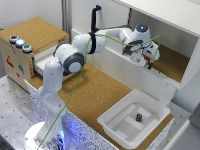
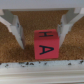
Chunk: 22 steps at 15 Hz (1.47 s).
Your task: Place the pink object on the table
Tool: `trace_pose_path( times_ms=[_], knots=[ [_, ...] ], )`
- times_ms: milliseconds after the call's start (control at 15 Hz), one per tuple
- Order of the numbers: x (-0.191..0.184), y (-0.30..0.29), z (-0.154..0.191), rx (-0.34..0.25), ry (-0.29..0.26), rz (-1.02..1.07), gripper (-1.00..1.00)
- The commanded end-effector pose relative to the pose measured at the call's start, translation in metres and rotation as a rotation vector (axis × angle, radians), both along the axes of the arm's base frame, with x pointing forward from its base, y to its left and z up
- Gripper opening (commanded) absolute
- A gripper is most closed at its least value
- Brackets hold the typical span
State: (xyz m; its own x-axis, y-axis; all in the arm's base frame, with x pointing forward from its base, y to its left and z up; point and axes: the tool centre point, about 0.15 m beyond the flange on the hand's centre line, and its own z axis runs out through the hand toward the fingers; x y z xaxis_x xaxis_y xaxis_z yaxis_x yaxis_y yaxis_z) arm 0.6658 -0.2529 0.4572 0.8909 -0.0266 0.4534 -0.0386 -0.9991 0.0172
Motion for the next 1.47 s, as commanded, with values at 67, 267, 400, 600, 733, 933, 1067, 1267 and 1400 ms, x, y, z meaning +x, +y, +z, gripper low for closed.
trace_pose_path(
  times_ms=[67, 267, 400, 600, 733, 933, 1067, 1267, 1400],
  knots=[
    [0.014, -0.02, 0.018, 0.085, 0.081, -0.042, -1.0],
    [-0.034, -0.032, 0.037, 0.096, 0.007, -0.097, -1.0],
    [-0.06, -0.035, 0.04, 0.09, -0.012, -0.126, -1.0],
    [-0.098, -0.037, 0.039, 0.063, -0.038, -0.167, -1.0],
    [-0.118, -0.035, 0.036, 0.061, -0.012, -0.207, -1.0],
    [-0.141, -0.029, 0.028, 0.05, 0.027, -0.248, -1.0],
    [-0.16, -0.021, 0.019, 0.048, 0.062, -0.259, -1.0],
    [-0.191, 0.005, 0.001, 0.028, 0.116, -0.258, -1.0],
    [-0.211, 0.024, -0.013, 0.013, 0.141, -0.258, -1.0]
  ],
)
